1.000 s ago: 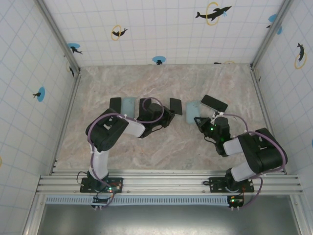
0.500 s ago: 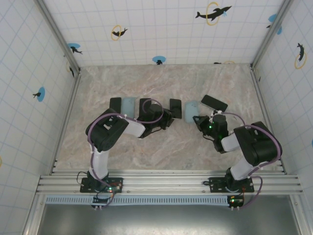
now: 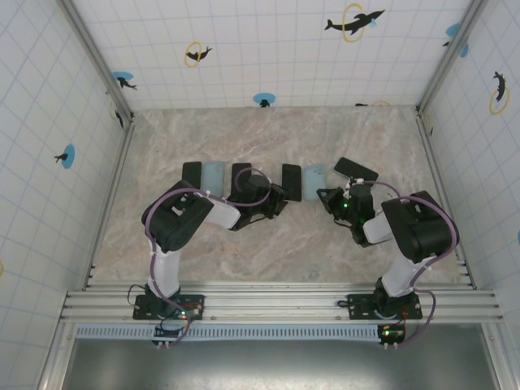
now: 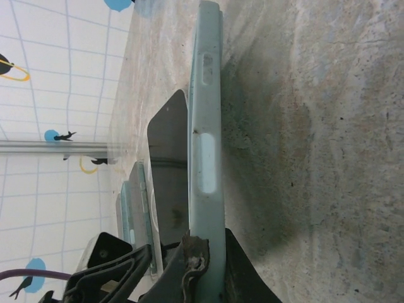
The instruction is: Take the phone out of the phone case
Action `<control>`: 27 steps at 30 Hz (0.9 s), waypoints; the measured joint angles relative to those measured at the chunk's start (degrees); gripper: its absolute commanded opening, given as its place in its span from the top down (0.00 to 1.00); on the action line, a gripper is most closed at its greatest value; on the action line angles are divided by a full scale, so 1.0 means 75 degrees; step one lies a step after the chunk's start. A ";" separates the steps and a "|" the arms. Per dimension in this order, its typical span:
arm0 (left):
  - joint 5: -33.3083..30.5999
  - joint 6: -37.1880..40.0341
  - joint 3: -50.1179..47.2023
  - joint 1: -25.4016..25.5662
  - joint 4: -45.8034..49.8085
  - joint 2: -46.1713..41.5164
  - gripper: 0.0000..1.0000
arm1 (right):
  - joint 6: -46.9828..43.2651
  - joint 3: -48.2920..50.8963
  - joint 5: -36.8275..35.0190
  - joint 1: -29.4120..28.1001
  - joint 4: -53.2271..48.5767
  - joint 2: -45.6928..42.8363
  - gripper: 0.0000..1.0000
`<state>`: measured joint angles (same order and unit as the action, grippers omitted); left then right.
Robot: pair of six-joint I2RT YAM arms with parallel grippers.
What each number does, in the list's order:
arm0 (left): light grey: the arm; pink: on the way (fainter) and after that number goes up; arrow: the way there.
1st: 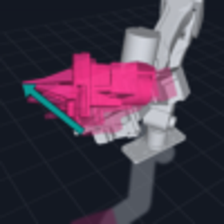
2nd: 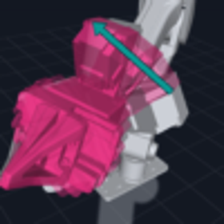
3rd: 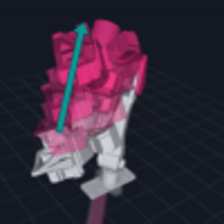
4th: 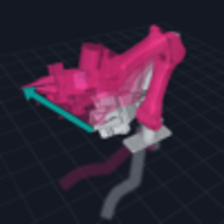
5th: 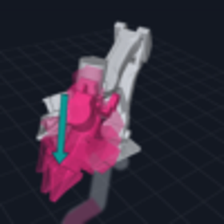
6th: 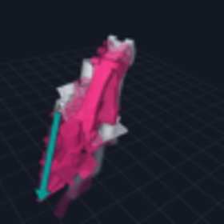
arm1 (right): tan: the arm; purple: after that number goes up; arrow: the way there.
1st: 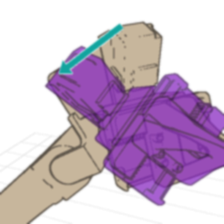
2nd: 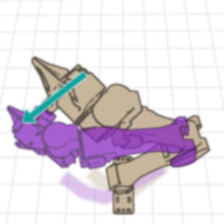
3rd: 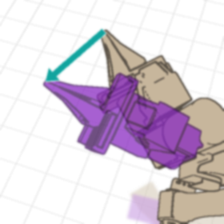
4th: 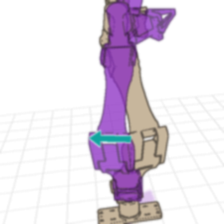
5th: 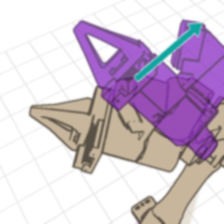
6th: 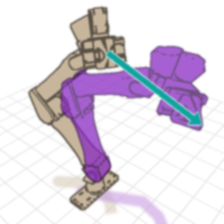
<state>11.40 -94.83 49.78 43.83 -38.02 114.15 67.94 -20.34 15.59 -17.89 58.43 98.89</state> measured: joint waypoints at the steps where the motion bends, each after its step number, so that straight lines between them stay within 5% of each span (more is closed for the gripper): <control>1: 0.0000 0.0009 -0.0029 0.0000 0.0023 -0.0047 0.52 | -0.0009 -0.0012 0.0017 0.0000 0.0000 0.0047 1.00; 9: 0.0000 0.0009 -0.0219 0.0000 -0.0020 -0.0157 0.51 | -0.0154 -0.0067 0.0085 0.0003 0.0009 0.0315 0.99; 27: 0.0000 0.0076 -0.0268 0.0000 0.0254 -0.0519 0.47 | -0.1023 -0.0251 0.0079 0.0038 -0.0472 0.0318 0.74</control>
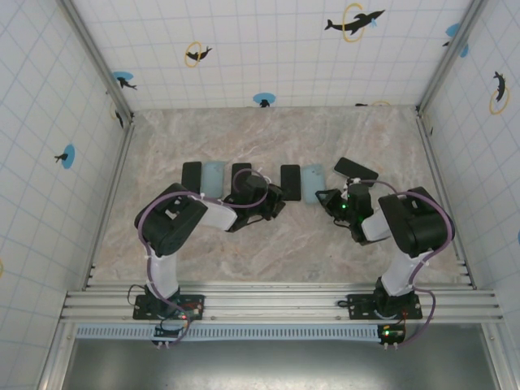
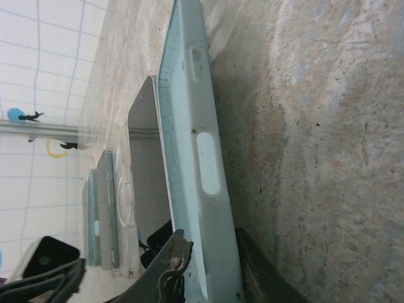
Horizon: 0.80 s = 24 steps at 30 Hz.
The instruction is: Take the phone out of the phone case
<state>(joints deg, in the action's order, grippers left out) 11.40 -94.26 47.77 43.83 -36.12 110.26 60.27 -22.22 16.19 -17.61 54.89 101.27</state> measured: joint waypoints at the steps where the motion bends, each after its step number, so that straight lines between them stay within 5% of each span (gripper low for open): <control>1: 0.0000 0.0029 0.0000 0.0000 0.0017 -0.0047 0.46 | -0.0105 -0.0047 -0.0009 0.0000 -0.0122 -0.0015 0.72; 24: -0.0009 0.0903 0.0047 0.0055 0.1008 -0.0991 0.37 | -0.3013 -0.1343 -0.0533 -0.0312 -0.3480 -0.0758 0.43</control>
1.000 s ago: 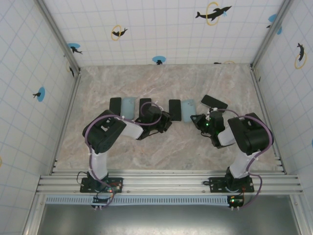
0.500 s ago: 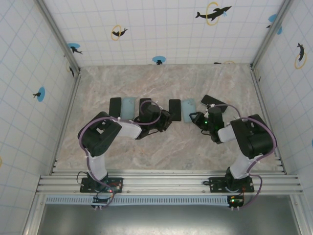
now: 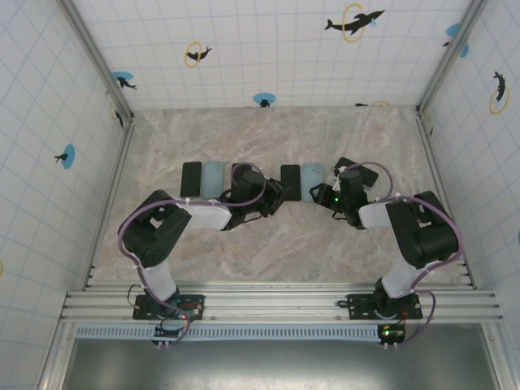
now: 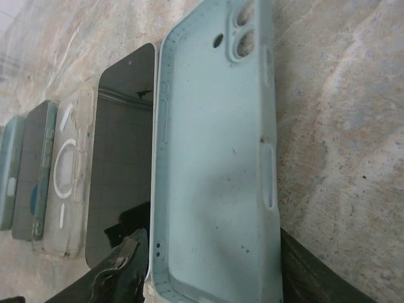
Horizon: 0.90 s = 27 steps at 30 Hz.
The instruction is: Take the phone out of the phone case
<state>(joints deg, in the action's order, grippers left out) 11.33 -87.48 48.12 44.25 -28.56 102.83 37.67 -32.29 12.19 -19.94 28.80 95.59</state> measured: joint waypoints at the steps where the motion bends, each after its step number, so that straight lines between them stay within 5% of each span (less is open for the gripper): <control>1: 0.0000 0.0070 0.0038 0.0003 0.0055 -0.0012 0.35 | -0.0122 -0.0061 -0.0047 -0.0009 -0.0178 -0.0052 0.40; 8: -0.0058 0.0898 0.0399 0.0000 0.0673 -0.0382 0.20 | -0.1306 -0.0749 -0.0431 0.0020 -0.1635 -0.0711 0.23; 27: 0.0096 0.2276 0.0705 -0.0122 0.1023 -0.1020 0.10 | -0.7283 -0.3439 -0.0906 0.1813 -0.5654 -0.0323 0.16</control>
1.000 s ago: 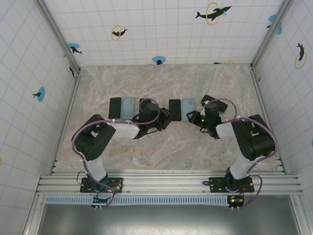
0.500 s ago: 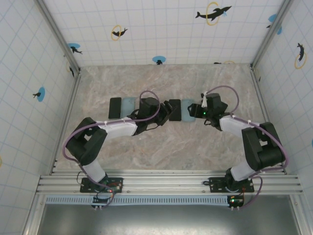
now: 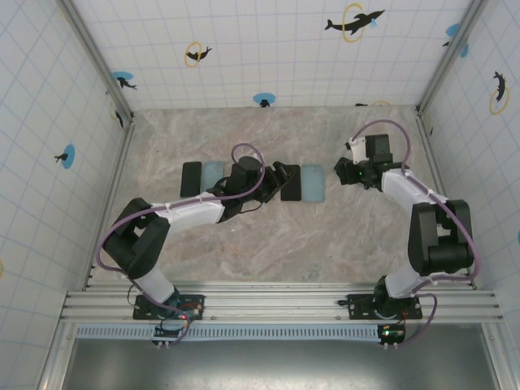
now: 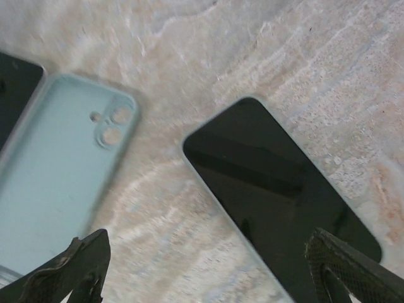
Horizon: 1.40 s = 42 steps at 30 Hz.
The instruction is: Take the phone out of the phone case
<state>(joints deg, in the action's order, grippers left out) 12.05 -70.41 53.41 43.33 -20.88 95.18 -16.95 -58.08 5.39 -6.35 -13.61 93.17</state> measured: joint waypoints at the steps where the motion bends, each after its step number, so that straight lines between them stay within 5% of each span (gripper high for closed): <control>1: 0.0015 0.0000 0.0000 0.0000 -0.0012 -0.0009 0.10 | -0.0303 -0.0111 -0.0017 0.0064 -0.0181 0.0140 0.16; 3: 0.0061 0.0012 -0.0009 0.0000 -0.0017 -0.0064 0.10 | -0.0799 -0.0391 -0.0015 0.0221 -0.0527 0.0469 0.16; 6: 0.0117 0.0023 -0.0050 0.0000 -0.0017 -0.0245 0.10 | -0.1309 -0.0933 0.0160 0.0475 -0.0956 0.0962 0.00; 28: 0.0458 0.0221 -0.0283 -0.0323 0.0157 -0.0734 0.11 | -0.3430 -0.3567 0.0860 0.0877 -0.2661 0.3552 0.01; 42: 0.0694 0.0221 -0.0283 -0.0393 0.0154 -0.0697 0.11 | -0.3917 -0.3730 0.0860 0.0886 -0.3013 0.3701 0.06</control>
<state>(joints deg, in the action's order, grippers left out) 17.26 -68.75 51.29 40.38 -19.73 89.95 -46.33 -86.06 11.84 0.30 -36.21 120.92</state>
